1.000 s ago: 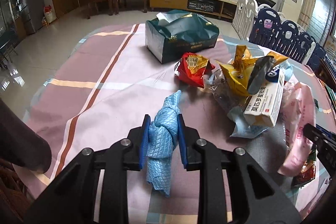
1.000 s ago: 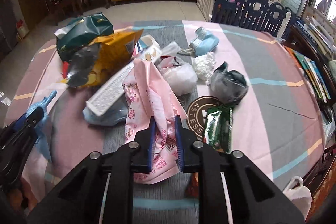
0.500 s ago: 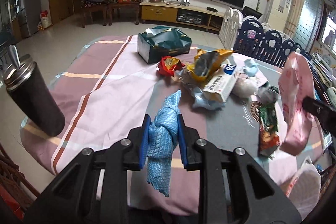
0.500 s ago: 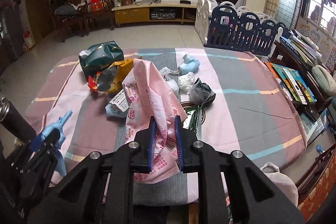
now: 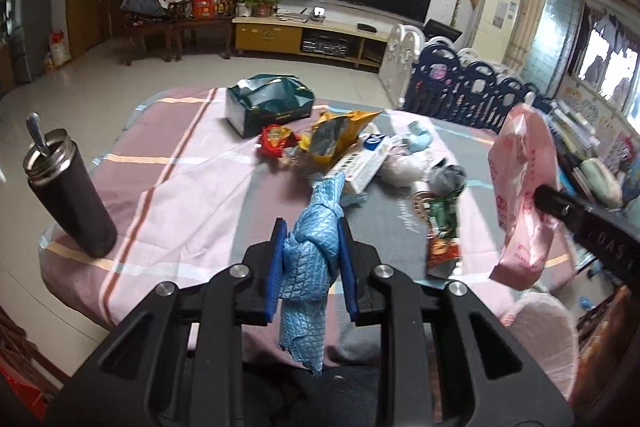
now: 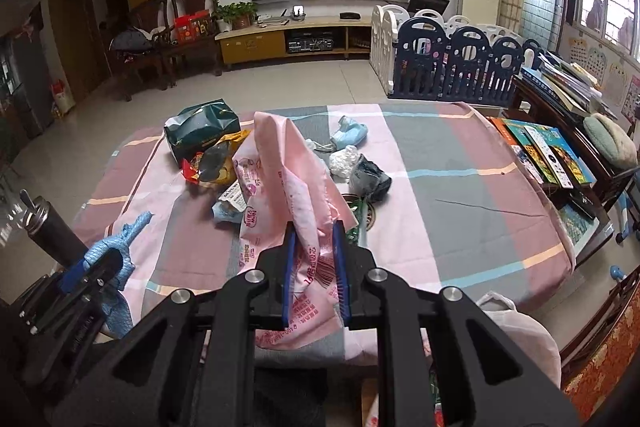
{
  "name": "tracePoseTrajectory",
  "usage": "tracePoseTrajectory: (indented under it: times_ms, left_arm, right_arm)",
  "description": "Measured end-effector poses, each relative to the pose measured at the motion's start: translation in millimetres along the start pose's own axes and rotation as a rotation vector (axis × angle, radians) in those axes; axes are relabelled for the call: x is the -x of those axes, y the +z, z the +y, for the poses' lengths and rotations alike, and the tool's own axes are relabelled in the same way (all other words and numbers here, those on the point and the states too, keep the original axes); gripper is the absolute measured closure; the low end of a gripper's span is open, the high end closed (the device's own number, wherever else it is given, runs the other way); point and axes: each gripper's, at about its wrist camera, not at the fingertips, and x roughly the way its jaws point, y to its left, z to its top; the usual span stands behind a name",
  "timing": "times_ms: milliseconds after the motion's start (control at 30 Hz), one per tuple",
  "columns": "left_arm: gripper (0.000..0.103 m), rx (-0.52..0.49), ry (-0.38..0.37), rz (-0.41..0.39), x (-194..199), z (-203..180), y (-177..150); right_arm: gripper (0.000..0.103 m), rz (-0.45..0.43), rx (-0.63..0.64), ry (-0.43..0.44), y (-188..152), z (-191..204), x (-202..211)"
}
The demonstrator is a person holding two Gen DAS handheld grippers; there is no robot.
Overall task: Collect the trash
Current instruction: 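Carry the blue cloth and pink bag over the white bin and release both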
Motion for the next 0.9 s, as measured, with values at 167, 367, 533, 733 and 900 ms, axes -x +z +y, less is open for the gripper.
tracePoseTrajectory:
  times_ms: [167,367,533,733,900]
  left_arm:
    - [0.077,-0.011,-0.092,-0.016,22,-13,5]
    - [0.077,-0.096,-0.159,-0.005,41,-56,0]
    - [0.077,-0.199,-0.212,0.008,55,-104,-12]
    - [0.077,-0.294,-0.297,0.053,66,-162,-32]
    - [0.077,-0.361,-0.438,0.158,63,-211,-62]
  right_arm:
    - [0.085,-0.006,-0.054,-0.018,-11,-42,23]
    - [0.085,-0.013,-0.131,-0.088,-27,-104,52]
    - [0.085,-0.002,-0.181,-0.129,-44,-144,69]
    - [0.085,0.009,-0.172,-0.149,-67,-180,94]
    - [0.085,0.009,-0.157,-0.158,-87,-204,115]
